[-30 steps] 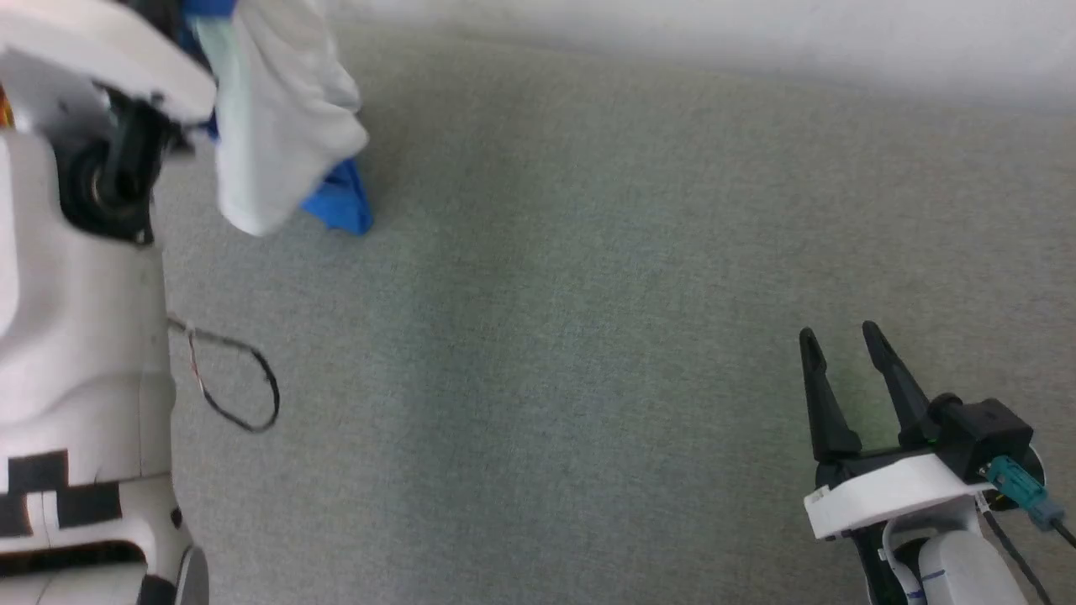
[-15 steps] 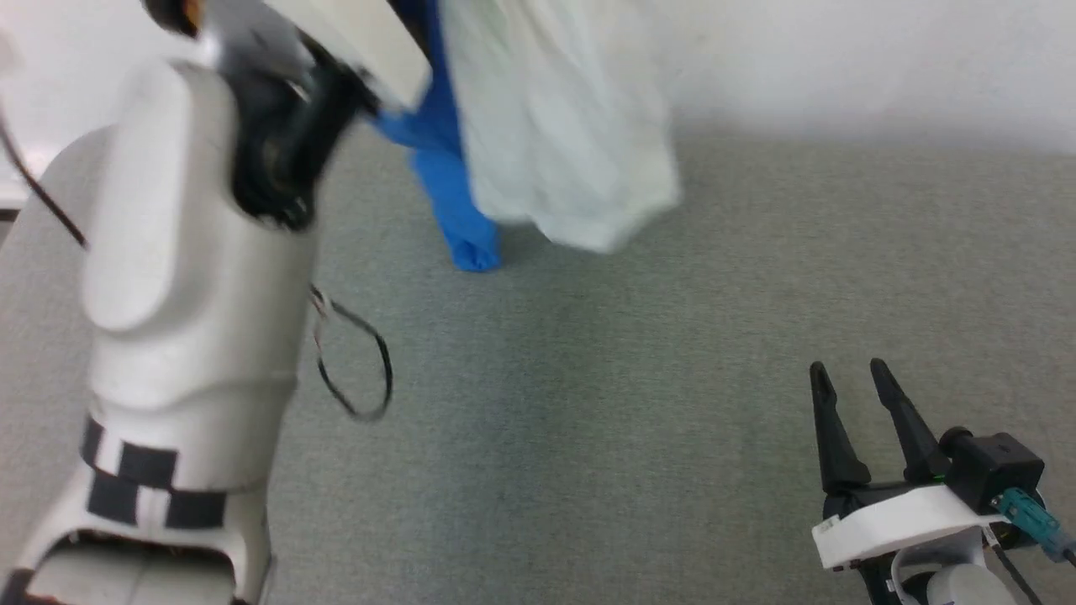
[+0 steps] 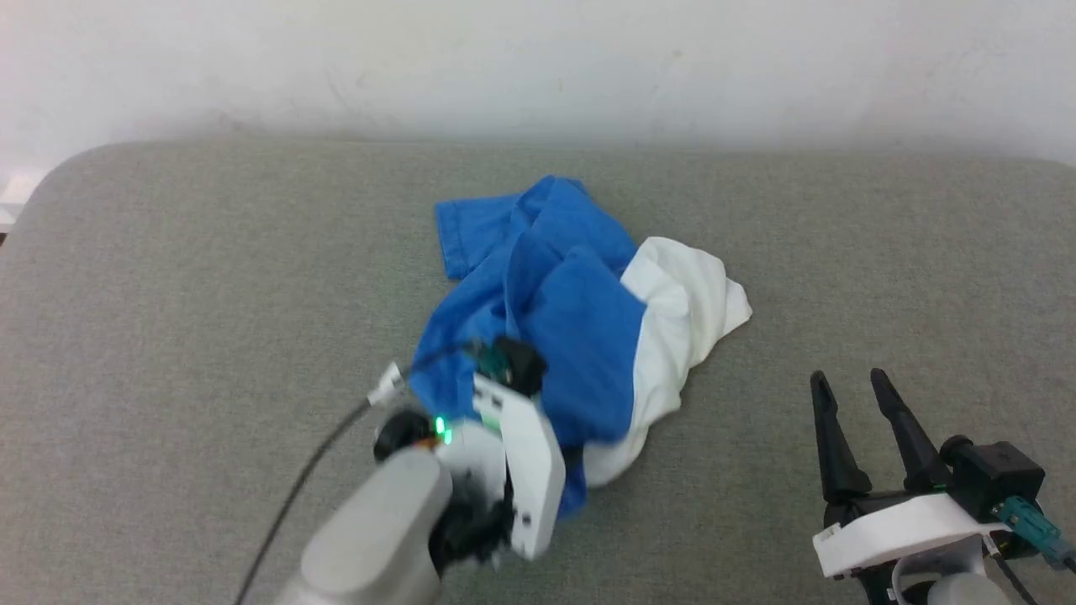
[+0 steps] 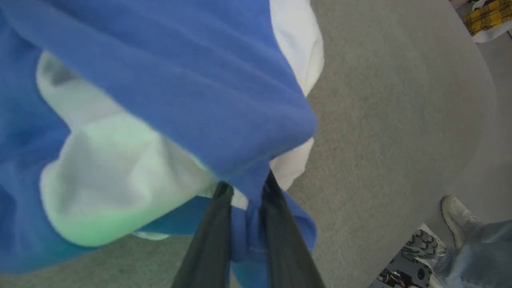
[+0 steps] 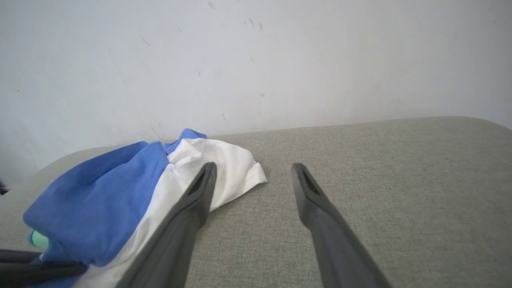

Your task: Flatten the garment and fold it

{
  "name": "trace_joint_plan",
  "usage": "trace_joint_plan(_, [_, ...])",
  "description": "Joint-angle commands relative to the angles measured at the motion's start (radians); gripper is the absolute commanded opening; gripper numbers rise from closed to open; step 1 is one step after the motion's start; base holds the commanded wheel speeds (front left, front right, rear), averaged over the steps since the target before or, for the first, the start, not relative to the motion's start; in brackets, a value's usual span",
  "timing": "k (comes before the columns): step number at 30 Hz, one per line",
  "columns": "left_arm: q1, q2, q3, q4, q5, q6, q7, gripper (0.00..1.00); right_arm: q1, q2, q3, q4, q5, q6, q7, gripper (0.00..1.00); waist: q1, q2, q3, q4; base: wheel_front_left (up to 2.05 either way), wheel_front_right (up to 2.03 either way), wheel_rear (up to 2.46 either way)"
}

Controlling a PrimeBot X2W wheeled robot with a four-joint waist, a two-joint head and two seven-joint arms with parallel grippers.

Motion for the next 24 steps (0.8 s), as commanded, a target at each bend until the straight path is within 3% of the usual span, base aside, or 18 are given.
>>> trace_joint_plan(1, [0.05, -0.002, -0.026, 0.027, -0.025, -0.006, 0.03, 0.0, 0.01, 0.001, 0.003, 0.001, 0.009, -0.001, -0.005, 1.0, 0.0, 0.0, -0.008, 0.011, 0.0, 0.0, 0.0])
trace_joint_plan(4, [0.08, -0.005, -0.032, 0.044, -0.05, -0.006, 0.05, 0.0, 0.014, 0.001, 0.005, 0.003, 0.011, -0.001, -0.005, 1.0, 0.0, 0.0, -0.016, 0.019, 0.0, 0.0, 0.0])
trace_joint_plan(5, [0.088, -0.008, -0.026, 0.045, -0.061, -0.004, 0.05, 0.2, 0.017, 0.001, 0.005, 0.004, 0.012, -0.001, -0.005, 1.0, 0.0, 0.0, -0.021, 0.024, 0.0, 0.0, 0.0])
trace_joint_plan(6, [0.093, -0.009, -0.016, 0.042, -0.074, 0.001, 0.049, 1.0, 0.019, 0.001, 0.005, 0.005, 0.013, -0.001, -0.005, 1.0, 0.0, 0.0, -0.026, 0.029, 0.0, 0.0, 0.0])
trace_joint_plan(15, [0.132, 0.002, 0.217, -0.162, -0.263, 0.075, -0.032, 1.0, 0.051, 0.001, 0.003, 0.02, 0.021, -0.001, -0.005, 1.0, 0.0, 0.0, -0.095, 0.062, 0.0, 0.0, 0.0])
trace_joint_plan(19, [0.157, 0.055, 0.338, -0.253, -0.271, 0.129, -0.133, 1.0, 0.062, 0.001, 0.008, 0.023, 0.023, -0.001, -0.005, 1.0, 0.0, 0.0, -0.128, 0.063, 0.0, 0.0, 0.0])
trace_joint_plan(24, [0.247, 0.125, 0.457, -0.31, -0.16, 0.22, -0.357, 1.0, 0.077, 0.001, 0.006, 0.034, 0.027, -0.001, -0.005, 1.0, 0.0, 0.0, -0.161, 0.056, 0.0, 0.0, 0.0])
